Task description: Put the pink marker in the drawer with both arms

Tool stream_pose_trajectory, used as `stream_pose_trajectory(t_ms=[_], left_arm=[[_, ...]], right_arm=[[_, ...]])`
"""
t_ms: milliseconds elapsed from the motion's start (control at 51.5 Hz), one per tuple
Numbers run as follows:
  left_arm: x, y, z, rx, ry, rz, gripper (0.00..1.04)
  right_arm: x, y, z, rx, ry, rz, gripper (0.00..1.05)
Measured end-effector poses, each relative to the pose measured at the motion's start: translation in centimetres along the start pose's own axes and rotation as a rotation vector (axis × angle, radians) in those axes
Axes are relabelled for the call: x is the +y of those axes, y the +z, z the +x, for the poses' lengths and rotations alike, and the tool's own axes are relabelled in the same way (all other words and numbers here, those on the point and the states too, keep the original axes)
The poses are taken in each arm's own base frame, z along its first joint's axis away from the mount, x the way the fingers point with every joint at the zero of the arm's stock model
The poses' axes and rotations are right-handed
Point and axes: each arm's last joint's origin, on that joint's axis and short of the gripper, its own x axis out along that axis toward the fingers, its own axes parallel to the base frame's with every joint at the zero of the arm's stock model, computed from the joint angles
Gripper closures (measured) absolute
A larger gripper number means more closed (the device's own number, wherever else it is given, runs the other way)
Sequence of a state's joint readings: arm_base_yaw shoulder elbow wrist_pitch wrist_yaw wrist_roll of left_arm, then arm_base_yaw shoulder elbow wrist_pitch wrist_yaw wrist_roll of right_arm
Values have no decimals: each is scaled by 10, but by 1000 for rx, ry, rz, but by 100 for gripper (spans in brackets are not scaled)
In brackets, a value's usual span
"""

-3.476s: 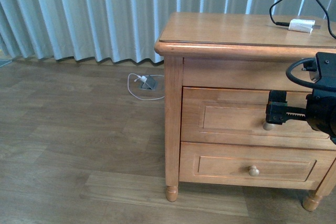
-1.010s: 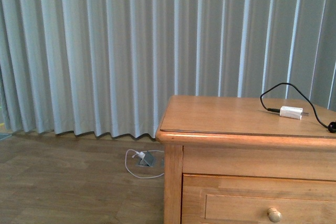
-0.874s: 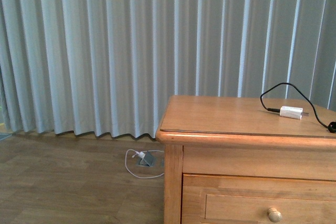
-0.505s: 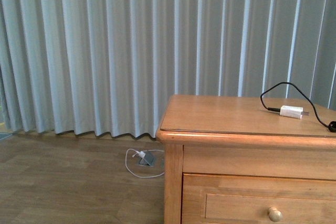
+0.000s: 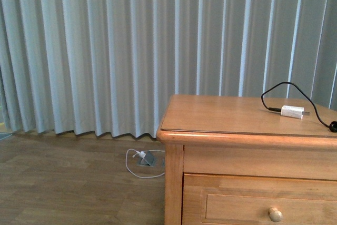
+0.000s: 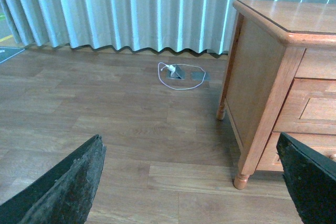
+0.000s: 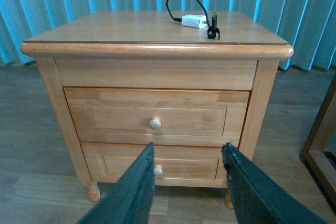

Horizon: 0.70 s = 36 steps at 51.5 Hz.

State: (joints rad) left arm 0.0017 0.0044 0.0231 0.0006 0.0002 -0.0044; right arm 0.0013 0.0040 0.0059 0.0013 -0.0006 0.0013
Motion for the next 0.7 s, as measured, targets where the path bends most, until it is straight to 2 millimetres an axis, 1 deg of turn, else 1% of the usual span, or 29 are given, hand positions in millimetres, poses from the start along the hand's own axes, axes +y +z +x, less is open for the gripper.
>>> stream_pose_trajectory(t_ms=[233,272,291,369,699], left_arm=[[0,0,0,0,0,0,6],[0,0,0,0,0,0,6],[0,0,0,0,0,0,6],[0,0,0,0,0,0,6],[0,0,0,0,0,0,6]], right_arm=[[0,0,0,0,0,0,20],[0,0,0,0,0,0,9],[0,0,0,0,0,2,6],[0,0,0,0,0,1,9],[0,0,0,0,0,1,8]])
